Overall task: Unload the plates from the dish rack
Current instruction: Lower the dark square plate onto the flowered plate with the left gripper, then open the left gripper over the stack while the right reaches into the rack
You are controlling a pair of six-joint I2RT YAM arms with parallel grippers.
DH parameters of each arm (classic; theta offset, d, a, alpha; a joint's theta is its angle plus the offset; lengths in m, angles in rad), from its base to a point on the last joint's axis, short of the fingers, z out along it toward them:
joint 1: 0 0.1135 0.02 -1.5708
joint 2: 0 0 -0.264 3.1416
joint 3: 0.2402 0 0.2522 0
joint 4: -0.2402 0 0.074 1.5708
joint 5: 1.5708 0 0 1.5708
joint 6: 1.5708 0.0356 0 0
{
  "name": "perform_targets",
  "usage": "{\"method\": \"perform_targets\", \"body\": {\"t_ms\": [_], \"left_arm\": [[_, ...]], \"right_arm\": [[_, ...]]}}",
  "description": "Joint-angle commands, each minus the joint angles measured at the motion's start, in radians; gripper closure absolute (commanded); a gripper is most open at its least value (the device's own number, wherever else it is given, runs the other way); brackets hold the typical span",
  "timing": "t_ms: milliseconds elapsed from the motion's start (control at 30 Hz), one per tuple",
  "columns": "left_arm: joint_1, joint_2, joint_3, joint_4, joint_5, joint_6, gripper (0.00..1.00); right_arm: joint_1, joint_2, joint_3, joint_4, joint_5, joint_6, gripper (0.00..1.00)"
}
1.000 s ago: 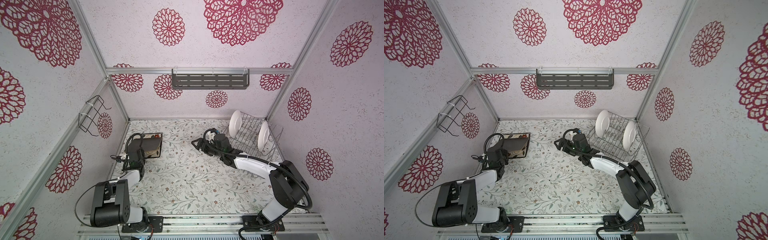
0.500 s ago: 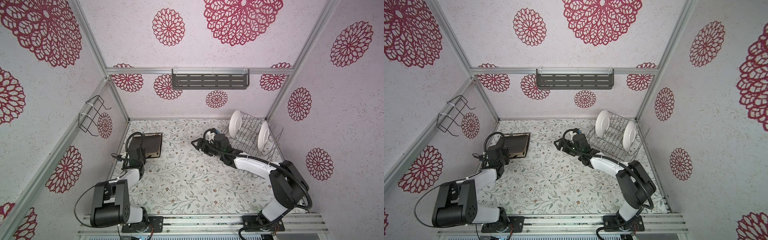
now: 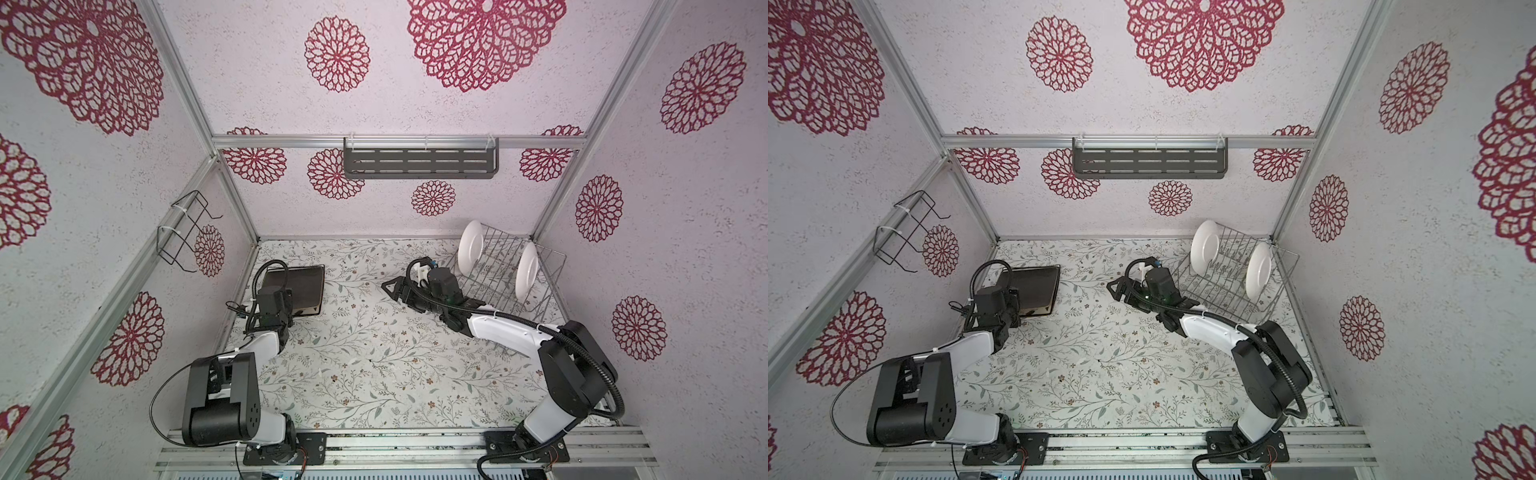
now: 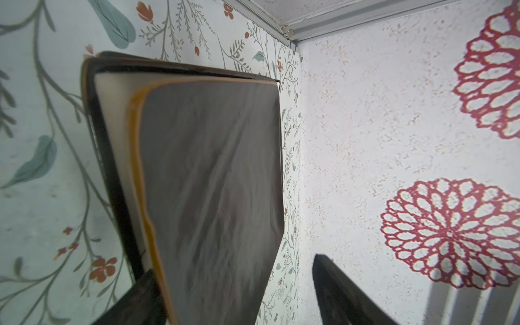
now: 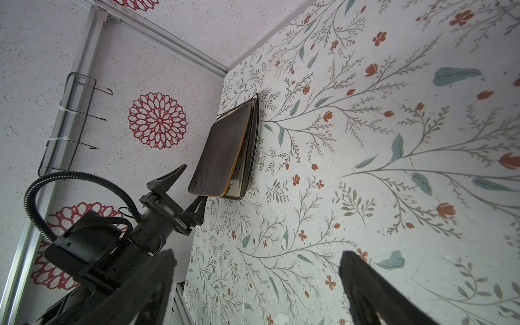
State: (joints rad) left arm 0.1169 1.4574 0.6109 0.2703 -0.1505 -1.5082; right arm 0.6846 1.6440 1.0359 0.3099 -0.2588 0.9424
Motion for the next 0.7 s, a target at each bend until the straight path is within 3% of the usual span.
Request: {"method": "perform_targets", "body": {"t_ms": [0, 667], "left_arm": [[0.006, -0.003, 0.038, 0.006, -0.003, 0.039, 0.17], [0.012, -0.041, 0.0, -0.035, 0.0, 0.066, 0.07]], "right_arm": [[0.007, -0.025, 0.001, 0.024, 0.002, -0.021, 0.05], [0.007, -0.059, -0.012, -0.009, 0.028, -0.029, 0.04]]}}
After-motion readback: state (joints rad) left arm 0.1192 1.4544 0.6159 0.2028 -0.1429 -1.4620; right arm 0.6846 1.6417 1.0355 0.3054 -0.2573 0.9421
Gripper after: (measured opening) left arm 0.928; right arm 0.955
